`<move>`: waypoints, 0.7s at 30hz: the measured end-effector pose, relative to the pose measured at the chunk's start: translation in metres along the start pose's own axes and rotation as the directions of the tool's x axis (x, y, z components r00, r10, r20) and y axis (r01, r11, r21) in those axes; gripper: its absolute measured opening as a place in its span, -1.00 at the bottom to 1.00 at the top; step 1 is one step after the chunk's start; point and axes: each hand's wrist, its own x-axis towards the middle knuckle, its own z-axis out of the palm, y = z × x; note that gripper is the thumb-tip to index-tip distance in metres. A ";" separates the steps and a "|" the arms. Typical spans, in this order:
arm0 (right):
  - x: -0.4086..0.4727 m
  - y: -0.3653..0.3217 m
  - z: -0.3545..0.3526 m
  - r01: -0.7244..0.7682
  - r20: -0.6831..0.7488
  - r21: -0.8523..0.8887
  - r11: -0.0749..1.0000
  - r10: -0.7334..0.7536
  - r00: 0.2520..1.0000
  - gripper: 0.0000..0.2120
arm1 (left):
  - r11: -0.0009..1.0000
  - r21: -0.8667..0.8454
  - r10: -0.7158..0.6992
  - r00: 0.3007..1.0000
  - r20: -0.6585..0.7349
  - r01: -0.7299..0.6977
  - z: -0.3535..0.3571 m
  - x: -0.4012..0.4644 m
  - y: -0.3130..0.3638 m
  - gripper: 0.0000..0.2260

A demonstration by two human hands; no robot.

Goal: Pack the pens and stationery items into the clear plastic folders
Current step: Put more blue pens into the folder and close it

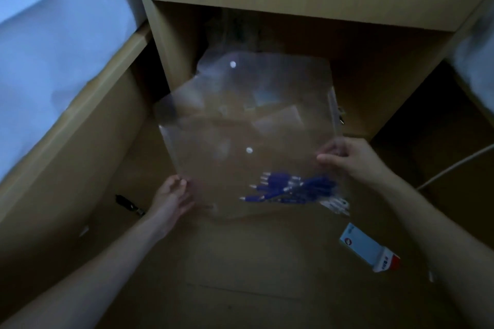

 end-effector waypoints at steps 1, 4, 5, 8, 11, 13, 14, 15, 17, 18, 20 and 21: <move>0.000 -0.006 -0.004 0.021 -0.067 0.012 1.000 -0.020 0.998 -0.90 | 0.999 0.042 0.012 1.000 -0.016 -0.011 -0.001 0.000 0.000 -0.83; 0.002 -0.035 -0.017 0.132 -0.183 0.013 0.991 -0.128 0.975 -0.92 | 0.999 0.049 0.014 1.000 -0.026 -0.012 0.005 0.000 0.000 -0.85; 0.004 -0.049 -0.021 0.176 -0.193 -0.011 0.984 -0.175 0.966 -0.93 | 1.000 0.018 0.000 1.000 -0.023 0.001 0.008 0.001 -0.001 -0.86; 0.010 -0.087 -0.027 0.274 -0.187 -0.098 0.957 -0.288 0.939 -0.95 | 0.995 -0.089 -0.057 0.998 -0.020 0.055 0.019 0.000 -0.001 -0.84; 0.014 -0.115 -0.033 0.294 -0.185 -0.129 0.947 -0.314 0.931 -0.96 | 0.986 -0.146 -0.079 0.997 0.016 0.081 0.030 -0.004 0.004 -0.84; 0.014 -0.132 -0.037 0.303 -0.148 -0.126 0.945 -0.320 0.936 -0.96 | 0.981 -0.175 -0.078 0.996 0.038 0.083 0.035 -0.006 0.005 -0.82; 0.013 -0.138 -0.039 0.300 -0.135 -0.134 0.944 -0.318 0.939 -0.96 | 0.979 -0.183 -0.082 0.996 0.042 0.089 0.037 -0.006 0.005 -0.82; 0.012 -0.142 -0.040 0.298 -0.131 -0.143 0.944 -0.316 0.940 -0.95 | 0.978 -0.184 -0.089 0.995 0.050 0.096 0.038 -0.007 0.005 -0.82; 0.013 -0.149 -0.040 0.311 -0.126 -0.179 0.934 -0.335 0.934 -0.92 | 0.974 -0.198 -0.095 0.993 0.070 0.107 0.038 -0.007 0.004 -0.83; 0.013 -0.152 -0.039 0.324 -0.121 -0.208 0.923 -0.353 0.928 -0.91 | 0.975 -0.194 -0.094 0.992 0.082 0.109 0.037 -0.007 0.003 -0.83; 0.011 -0.158 -0.038 0.329 -0.115 -0.252 0.910 -0.365 0.924 -0.88 | 0.983 -0.153 -0.086 0.989 0.119 0.103 0.038 -0.009 0.001 -0.82; 0.011 -0.159 -0.040 0.323 -0.120 -0.265 0.909 -0.364 0.924 -0.87 | 0.985 -0.136 -0.086 0.987 0.139 0.105 0.039 -0.011 0.000 -0.82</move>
